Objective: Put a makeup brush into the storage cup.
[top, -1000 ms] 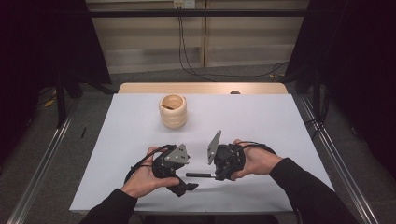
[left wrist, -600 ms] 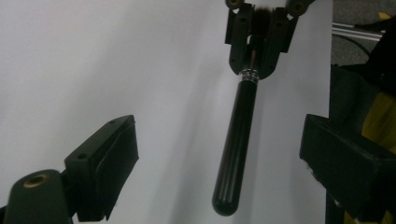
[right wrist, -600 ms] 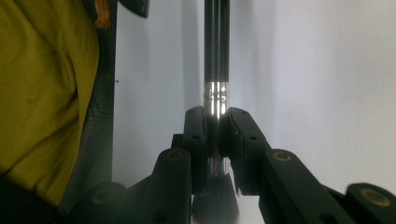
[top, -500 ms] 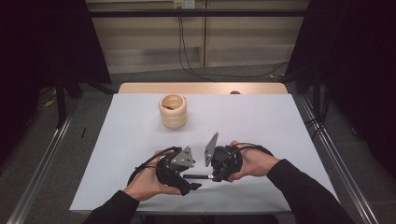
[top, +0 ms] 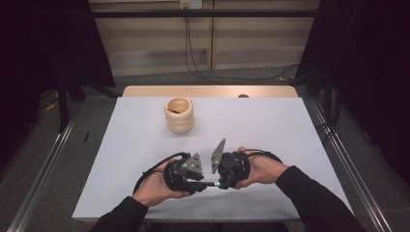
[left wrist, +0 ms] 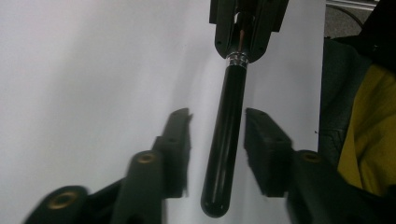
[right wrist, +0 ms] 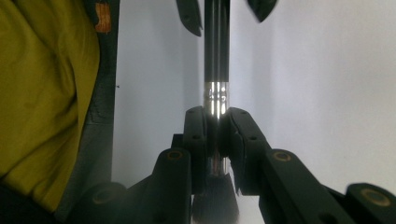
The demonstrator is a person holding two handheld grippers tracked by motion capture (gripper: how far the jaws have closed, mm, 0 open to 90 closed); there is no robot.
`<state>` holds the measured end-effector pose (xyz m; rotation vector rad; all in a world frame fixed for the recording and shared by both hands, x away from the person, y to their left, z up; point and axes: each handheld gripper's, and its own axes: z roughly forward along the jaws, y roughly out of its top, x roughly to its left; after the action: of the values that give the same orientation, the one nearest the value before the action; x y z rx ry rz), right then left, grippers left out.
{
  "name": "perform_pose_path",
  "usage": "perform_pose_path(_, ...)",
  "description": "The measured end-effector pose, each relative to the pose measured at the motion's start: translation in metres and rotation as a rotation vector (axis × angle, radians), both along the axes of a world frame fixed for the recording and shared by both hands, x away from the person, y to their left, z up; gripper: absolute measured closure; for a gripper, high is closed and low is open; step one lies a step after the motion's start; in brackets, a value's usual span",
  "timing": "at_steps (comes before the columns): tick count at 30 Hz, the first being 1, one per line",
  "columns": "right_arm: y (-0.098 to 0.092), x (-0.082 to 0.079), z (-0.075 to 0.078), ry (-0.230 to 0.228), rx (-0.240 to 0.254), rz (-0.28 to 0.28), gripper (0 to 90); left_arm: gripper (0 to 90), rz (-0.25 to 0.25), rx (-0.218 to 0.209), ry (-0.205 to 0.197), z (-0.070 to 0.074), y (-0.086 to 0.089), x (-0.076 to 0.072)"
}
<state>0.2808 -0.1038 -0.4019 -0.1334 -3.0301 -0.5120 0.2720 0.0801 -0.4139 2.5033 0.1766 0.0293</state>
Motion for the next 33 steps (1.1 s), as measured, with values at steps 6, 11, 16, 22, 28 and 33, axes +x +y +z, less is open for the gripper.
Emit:
perform_pose_path(6, 0.0001, 0.0001, -0.0003, -0.002, 0.004, 0.008, 78.0, 73.7, -0.019, 0.007, 0.007, -0.0029, -0.0022, -0.0009)
perform_pose_path(11, -0.0018, 0.0002, -0.0014, -0.009, -0.004, 0.021, 77.8, 76.1, -0.036, 0.013, 0.021, -0.0054, -0.0045, -0.0009)
perform_pose_path(16, -0.0044, -0.001, -0.0019, -0.009, -0.002, 0.023, 76.9, 78.8, -0.058, -0.002, 0.055, -0.0066, -0.0059, -0.0019)
perform_pose_path(22, -0.0066, -0.0005, -0.0027, 0.011, 0.014, 0.016, 76.0, 79.4, -0.06, -0.002, 0.053, -0.0066, -0.006, -0.0034)
perform_pose_path(28, -0.0069, 0.0006, -0.0031, 0.019, 0.034, 0.017, 72.0, 79.5, -0.052, -0.017, 0.064, -0.007, -0.0041, -0.0029)
perform_pose_path(33, -0.0098, 0.0016, -0.0024, 0.022, 0.054, -0.01, 62.9, 79.5, -0.028, -0.031, 0.072, -0.006, -0.0003, -0.0009)
